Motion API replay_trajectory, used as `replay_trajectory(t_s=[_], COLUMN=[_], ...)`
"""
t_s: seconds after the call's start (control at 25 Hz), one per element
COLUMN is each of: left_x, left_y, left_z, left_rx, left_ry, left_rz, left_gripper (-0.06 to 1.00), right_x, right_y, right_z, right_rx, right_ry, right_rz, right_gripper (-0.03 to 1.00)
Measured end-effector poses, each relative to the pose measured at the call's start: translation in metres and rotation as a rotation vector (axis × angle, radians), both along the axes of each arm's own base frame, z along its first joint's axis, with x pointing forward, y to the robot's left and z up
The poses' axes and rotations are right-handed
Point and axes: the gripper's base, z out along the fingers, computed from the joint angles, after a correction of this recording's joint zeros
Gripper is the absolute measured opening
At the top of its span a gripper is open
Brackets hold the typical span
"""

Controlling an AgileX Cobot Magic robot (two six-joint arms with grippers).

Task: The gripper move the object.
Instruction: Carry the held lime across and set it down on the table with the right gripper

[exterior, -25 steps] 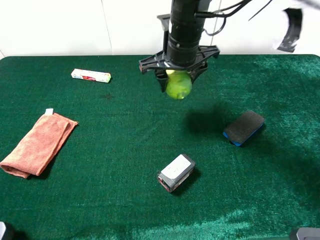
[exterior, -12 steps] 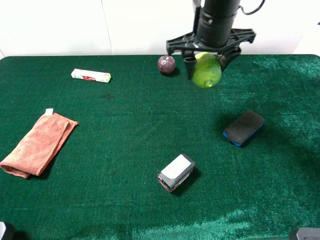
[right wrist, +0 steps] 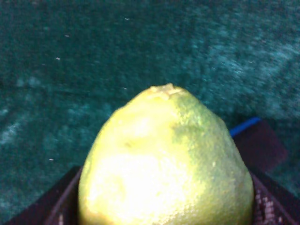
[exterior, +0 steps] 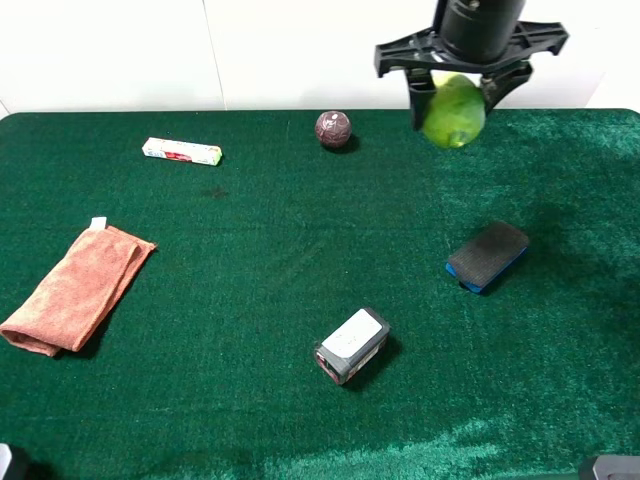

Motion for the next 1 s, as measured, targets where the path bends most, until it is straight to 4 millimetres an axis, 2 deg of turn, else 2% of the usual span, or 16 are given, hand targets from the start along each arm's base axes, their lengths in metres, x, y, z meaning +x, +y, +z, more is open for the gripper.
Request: replay_trajectory(t_s=[0.24,0.52,1.0], left_x=[0.000,0.000,0.000], left_y=[0.000,0.000,0.000], left_z=[0.000,0.000,0.000], left_rx=[0.000,0.000,0.000], left_ry=[0.000,0.000,0.000], left_rz=[0.000,0.000,0.000], left_gripper=[0.92,0.92,0.92], right_x=[-0.005,-0.019,-0.056], right_y=[-0.026,-0.065,-0.118], right_z=[-0.008,-0.016,-0.057], right_rx=[-0.023,-0.021,0.019], right_ry=[0.037,0.067,0.118], right_rz=[-0.056,-0.149,-0.318], right_gripper=[0.47,0.47,0.47])
